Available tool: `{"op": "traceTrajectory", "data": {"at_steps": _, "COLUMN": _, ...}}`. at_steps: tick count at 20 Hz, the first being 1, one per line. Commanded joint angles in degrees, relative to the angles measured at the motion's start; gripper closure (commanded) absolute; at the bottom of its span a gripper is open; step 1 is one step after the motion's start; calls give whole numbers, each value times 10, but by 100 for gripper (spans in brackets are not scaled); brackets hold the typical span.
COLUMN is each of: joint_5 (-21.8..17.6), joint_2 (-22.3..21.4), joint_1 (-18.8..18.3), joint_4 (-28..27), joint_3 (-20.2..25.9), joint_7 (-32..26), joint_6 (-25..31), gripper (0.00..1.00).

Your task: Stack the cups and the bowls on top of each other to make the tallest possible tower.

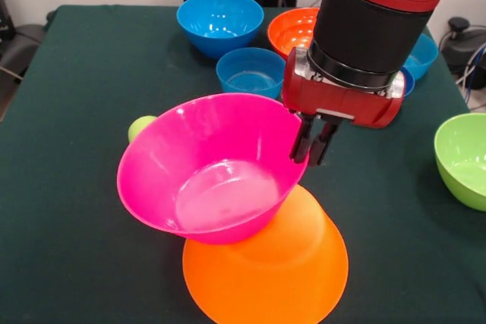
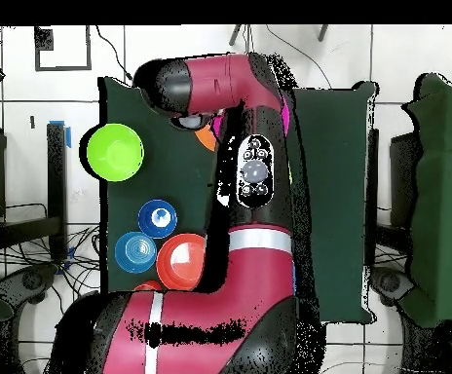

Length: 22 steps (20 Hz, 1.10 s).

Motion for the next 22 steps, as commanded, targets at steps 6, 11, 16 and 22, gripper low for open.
{"op": "traceTrajectory", "data": {"at_steps": 6, "joint_5": 28, "joint_2": 38, "joint_1": 32, "joint_4": 17, "joint_3": 22, "joint_7": 110, "joint_6": -65, "gripper": 100}}
{"op": "traceTrajectory", "data": {"at_steps": 11, "joint_5": 37, "joint_2": 50, "joint_1": 39, "joint_4": 6, "joint_3": 14, "joint_7": 114, "joint_6": -70, "gripper": 100}}
{"op": "traceTrajectory", "data": {"at_steps": 16, "joint_5": 50, "joint_2": 53, "joint_1": 44, "joint_4": 5, "joint_3": 3, "joint_7": 112, "joint_6": -76, "gripper": 100}}
{"op": "traceTrajectory", "data": {"at_steps": 22, "joint_5": 61, "joint_2": 64, "joint_1": 54, "joint_4": -6, "joint_3": -10, "joint_7": 119, "joint_6": -80, "gripper": 100}}
